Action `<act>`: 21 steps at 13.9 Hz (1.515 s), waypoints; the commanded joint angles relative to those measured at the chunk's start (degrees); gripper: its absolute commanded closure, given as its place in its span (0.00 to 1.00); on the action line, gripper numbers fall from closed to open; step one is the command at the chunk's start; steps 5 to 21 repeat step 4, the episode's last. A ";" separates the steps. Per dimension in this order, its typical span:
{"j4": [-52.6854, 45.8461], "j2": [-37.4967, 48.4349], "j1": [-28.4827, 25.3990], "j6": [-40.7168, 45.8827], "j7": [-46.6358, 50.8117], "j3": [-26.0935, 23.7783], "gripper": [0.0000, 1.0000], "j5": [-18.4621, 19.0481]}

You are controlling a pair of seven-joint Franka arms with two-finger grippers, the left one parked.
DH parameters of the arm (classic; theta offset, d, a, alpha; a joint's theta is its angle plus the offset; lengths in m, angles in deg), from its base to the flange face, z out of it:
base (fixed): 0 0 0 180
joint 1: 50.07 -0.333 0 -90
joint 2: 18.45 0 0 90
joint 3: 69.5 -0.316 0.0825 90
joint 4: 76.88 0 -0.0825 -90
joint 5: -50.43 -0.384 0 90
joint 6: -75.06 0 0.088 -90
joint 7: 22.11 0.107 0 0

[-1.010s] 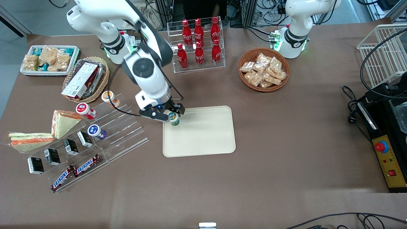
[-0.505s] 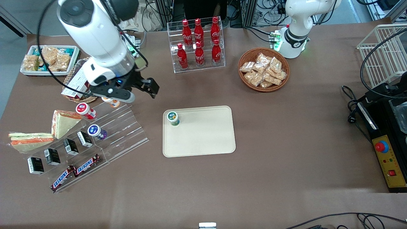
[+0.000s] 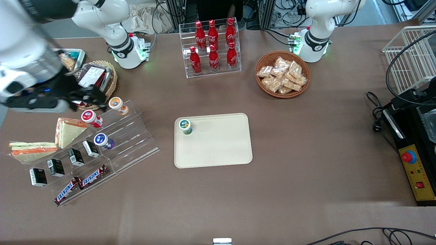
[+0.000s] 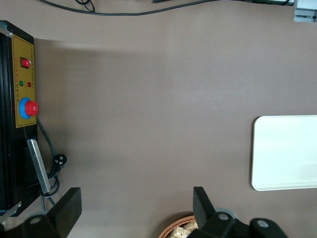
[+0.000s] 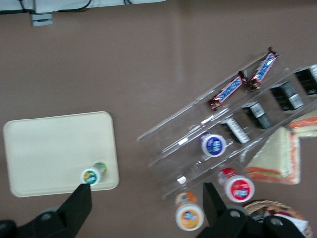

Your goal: Place green gum on tray

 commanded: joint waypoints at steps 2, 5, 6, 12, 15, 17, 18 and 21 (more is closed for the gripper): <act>0.32 -0.76 -1.51 1.04 -9.34 9.10 0.00 -0.08; 0.23 -1.20 -1.33 1.04 -8.90 9.28 0.00 -0.25; 0.23 -1.20 -1.33 1.04 -8.90 9.28 0.00 -0.25; 0.23 -1.20 -1.33 1.04 -8.90 9.28 0.00 -0.25; 0.23 -1.20 -1.33 1.04 -8.90 9.28 0.00 -0.25; 0.23 -1.20 -1.33 1.04 -8.90 9.28 0.00 -0.25; 0.23 -1.20 -1.33 1.04 -8.90 9.28 0.00 -0.25; 0.23 -1.20 -1.33 1.04 -8.90 9.28 0.00 -0.25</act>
